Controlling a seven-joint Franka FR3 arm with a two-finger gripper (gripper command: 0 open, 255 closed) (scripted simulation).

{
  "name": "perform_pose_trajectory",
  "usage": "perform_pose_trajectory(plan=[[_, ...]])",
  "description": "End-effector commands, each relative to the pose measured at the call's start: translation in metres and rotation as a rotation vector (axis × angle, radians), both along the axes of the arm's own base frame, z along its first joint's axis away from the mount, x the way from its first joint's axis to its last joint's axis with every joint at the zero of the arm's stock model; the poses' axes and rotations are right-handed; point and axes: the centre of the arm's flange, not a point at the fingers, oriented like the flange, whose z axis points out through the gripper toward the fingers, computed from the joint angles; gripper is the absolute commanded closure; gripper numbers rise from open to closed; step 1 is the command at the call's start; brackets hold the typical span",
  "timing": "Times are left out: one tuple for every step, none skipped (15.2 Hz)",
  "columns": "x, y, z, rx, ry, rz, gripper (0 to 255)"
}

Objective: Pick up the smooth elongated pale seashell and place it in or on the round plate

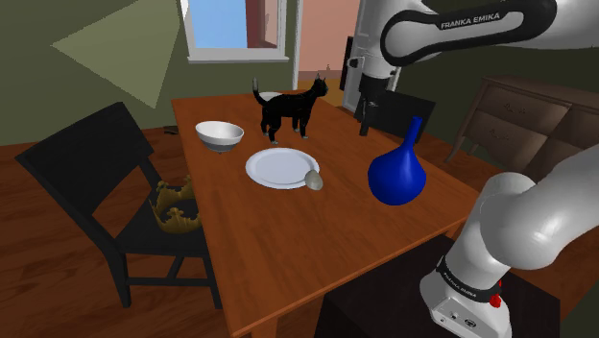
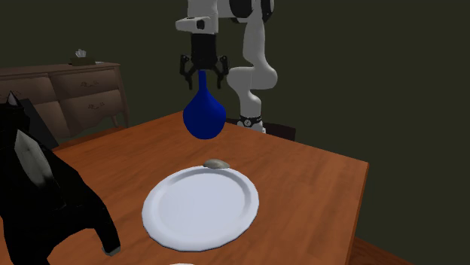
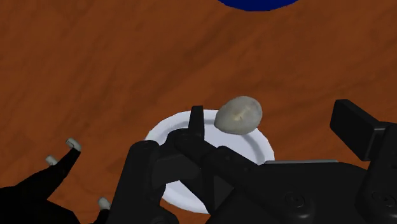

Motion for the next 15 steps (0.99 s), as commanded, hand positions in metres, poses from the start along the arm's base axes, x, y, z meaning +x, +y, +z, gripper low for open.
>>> perform_pose_trajectory(plan=[[0.019,0.003,-0.021,0.003,0.015,0.113,0],[0.027,0.006,-0.031,0.006,0.022,0.167,0],[0.036,0.010,-0.041,0.008,0.030,0.220,0],[0.044,0.013,-0.052,0.010,0.038,0.273,0],[0.052,0.018,-0.062,0.012,0.045,0.326,0],[0.059,0.022,-0.073,0.014,0.053,0.380,0],[0.066,0.027,-0.083,0.017,0.061,0.433,0],[0.073,0.033,-0.094,0.019,0.068,0.486,0],[0.079,0.039,-0.105,0.021,0.076,0.539,0],[0.085,0.045,-0.115,0.023,0.083,0.593,0],[0.091,0.051,-0.126,0.025,0.091,0.646,0],[0.096,0.058,-0.137,0.028,0.099,0.699,0],[0.101,0.065,-0.147,0.030,0.106,0.752,0],[0.101,0.067,-0.149,0.030,0.108,0.761,0],[0.101,0.067,-0.154,0.030,0.108,0.761,0]])
